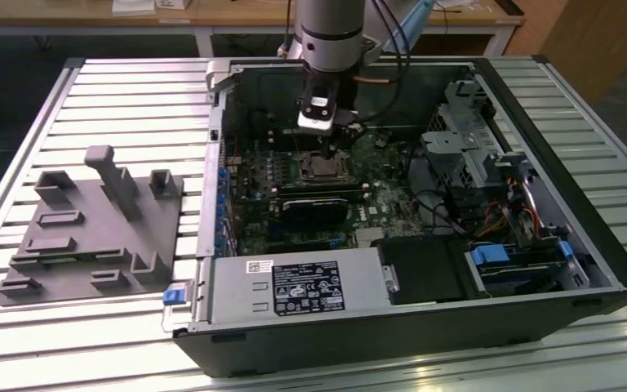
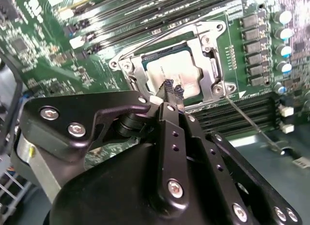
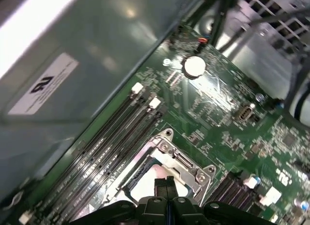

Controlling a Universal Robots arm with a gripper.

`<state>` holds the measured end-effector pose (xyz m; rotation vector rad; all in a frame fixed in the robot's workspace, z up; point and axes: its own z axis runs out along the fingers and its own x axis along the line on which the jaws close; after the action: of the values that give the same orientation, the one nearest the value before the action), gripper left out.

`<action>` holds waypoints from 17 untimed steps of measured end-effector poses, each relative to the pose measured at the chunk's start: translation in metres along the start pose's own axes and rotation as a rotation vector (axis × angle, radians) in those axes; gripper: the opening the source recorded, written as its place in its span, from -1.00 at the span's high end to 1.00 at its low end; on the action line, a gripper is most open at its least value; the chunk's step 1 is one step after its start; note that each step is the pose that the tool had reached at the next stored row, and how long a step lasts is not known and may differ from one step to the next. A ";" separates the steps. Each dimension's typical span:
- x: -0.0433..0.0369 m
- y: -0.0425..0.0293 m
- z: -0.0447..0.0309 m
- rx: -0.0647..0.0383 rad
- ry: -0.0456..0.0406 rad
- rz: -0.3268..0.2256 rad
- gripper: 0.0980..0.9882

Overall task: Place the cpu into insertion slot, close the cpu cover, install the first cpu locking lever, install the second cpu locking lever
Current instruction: 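Close the cpu cover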

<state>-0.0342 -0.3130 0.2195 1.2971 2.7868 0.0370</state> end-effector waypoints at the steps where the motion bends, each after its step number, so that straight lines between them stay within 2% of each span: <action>1: 0.0000 0.0000 0.0000 -0.001 0.0009 -0.018 0.98; 17: 0.0000 0.0000 0.0004 -0.016 0.0155 -0.308 0.98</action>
<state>-0.0342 -0.3130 0.2191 0.8537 2.9573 0.0525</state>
